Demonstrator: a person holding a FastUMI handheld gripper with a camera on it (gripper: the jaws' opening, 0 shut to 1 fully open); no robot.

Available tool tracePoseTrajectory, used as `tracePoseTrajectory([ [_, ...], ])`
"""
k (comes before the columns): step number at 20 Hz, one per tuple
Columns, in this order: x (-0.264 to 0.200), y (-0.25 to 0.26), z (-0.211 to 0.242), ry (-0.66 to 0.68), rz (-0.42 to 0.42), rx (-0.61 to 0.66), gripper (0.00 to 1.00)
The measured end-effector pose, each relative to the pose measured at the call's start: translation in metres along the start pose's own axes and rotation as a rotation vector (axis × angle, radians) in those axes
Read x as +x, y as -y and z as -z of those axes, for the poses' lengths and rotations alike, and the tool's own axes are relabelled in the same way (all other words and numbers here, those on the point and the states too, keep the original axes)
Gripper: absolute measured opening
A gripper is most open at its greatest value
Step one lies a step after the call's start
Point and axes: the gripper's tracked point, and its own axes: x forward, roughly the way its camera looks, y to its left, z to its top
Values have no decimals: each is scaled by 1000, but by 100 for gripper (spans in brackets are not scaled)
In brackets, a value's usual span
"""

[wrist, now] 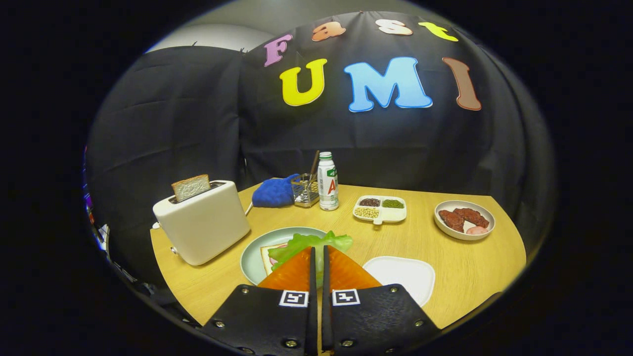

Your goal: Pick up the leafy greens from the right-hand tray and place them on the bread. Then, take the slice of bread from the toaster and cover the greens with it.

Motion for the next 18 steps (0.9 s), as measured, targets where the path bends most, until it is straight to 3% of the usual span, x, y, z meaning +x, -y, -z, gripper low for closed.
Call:
tracePoseTrajectory([
  [12,60,-35,28,-34,-33,43,4],
  [18,70,-25,55,-96,64,-24,6],
])
